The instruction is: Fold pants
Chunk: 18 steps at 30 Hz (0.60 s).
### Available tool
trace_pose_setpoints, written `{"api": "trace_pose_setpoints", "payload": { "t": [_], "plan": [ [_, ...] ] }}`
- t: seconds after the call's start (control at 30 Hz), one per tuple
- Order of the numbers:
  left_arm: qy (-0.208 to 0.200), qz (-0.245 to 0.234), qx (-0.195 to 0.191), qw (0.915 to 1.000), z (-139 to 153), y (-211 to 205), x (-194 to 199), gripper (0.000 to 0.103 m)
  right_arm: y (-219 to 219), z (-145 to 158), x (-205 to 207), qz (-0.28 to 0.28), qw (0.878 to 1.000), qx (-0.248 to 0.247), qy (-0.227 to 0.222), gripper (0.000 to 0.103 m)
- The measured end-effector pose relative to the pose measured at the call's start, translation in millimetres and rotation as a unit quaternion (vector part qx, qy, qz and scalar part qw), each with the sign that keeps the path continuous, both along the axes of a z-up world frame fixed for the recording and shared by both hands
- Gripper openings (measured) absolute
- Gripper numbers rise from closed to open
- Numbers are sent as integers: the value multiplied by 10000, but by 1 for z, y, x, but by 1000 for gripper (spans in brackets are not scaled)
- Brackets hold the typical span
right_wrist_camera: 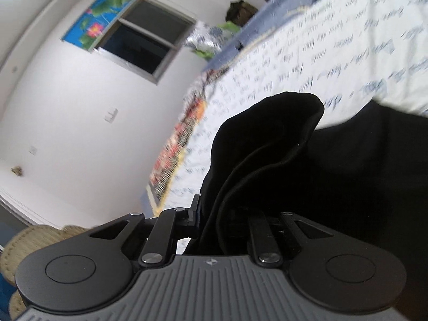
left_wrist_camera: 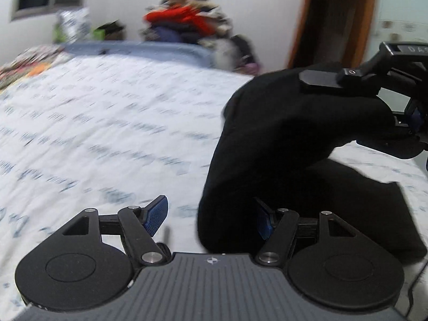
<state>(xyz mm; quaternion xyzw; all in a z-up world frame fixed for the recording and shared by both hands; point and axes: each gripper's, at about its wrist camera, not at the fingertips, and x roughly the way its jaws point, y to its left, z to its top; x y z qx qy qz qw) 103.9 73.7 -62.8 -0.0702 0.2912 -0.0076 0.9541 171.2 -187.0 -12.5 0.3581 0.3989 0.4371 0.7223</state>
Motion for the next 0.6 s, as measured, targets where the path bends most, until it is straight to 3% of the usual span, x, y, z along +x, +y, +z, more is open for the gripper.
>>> {"api": "trace_pose_setpoints", "payload": {
  "t": [0.1,0.23,0.3,0.37,0.5,0.6],
  "plan": [
    [-298,-349,99,9989,-1,-28,-8,71,-61,2,-19,-358,9993,30,-48,13],
    [-172,-714,110,9972,-17,-59,-5,71,-141,-21,-44,-992,9948,-156,150,14],
    [-281,-864,286,9955,-33,-70,-4,82,-174,-44,-53,-1380,9893,-287,364,14],
    [-83,-922,469,9946,-38,-79,2,82,-192,-72,-58,-1542,9860,-266,582,14],
    [235,-842,158,9960,-46,-69,19,93,-188,-125,-65,-1467,9855,-83,847,13],
    [264,-883,212,9955,-49,-71,23,96,-194,-144,-73,-1577,9834,594,667,11]
  ]
}}
